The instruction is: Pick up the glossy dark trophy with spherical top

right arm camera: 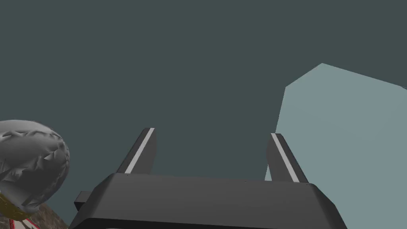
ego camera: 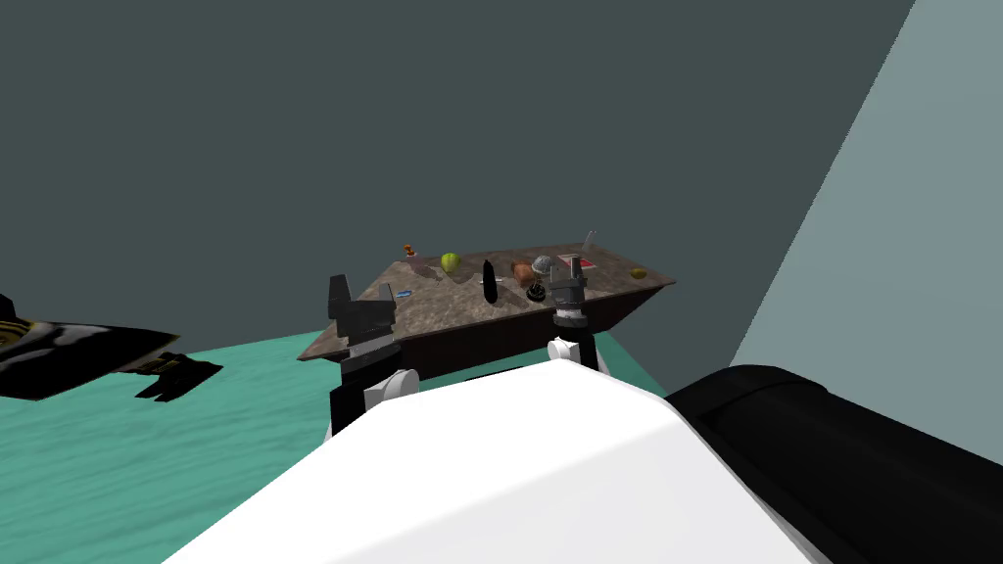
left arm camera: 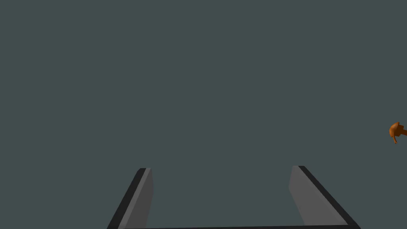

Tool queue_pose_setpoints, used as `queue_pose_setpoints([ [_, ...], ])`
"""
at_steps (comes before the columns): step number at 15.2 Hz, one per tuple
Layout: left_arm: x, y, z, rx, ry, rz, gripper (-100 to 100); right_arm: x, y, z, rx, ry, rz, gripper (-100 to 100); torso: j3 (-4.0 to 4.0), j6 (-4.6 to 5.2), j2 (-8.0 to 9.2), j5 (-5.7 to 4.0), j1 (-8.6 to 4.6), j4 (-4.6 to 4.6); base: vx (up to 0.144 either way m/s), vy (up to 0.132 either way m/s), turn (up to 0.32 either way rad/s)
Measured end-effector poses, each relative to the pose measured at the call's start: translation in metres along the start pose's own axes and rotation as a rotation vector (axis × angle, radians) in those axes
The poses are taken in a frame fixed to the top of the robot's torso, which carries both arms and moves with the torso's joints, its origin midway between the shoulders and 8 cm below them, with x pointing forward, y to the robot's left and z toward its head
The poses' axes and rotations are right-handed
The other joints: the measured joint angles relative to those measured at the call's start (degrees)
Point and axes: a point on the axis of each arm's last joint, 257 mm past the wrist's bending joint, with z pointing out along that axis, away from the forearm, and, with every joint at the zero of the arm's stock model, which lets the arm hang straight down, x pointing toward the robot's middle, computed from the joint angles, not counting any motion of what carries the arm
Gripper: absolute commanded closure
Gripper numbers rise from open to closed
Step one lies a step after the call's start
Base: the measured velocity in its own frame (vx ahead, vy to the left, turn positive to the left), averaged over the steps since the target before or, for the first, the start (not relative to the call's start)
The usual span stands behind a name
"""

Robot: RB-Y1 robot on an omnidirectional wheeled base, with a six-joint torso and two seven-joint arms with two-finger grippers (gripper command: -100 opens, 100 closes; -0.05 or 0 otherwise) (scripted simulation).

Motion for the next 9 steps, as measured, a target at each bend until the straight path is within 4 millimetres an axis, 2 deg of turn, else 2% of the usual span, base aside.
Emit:
queue_pose_setpoints([
  [9, 0.000, 0.000, 0.000, 0.000, 0.000, 0.000, 0, 0.004, -0.042, -0.006, 0.104, 0.077, 0.064, -100, 0.10, -0.02, 0.17, -0.10, -0.46, 0.04, -0.045, -0.099, 0.111],
])
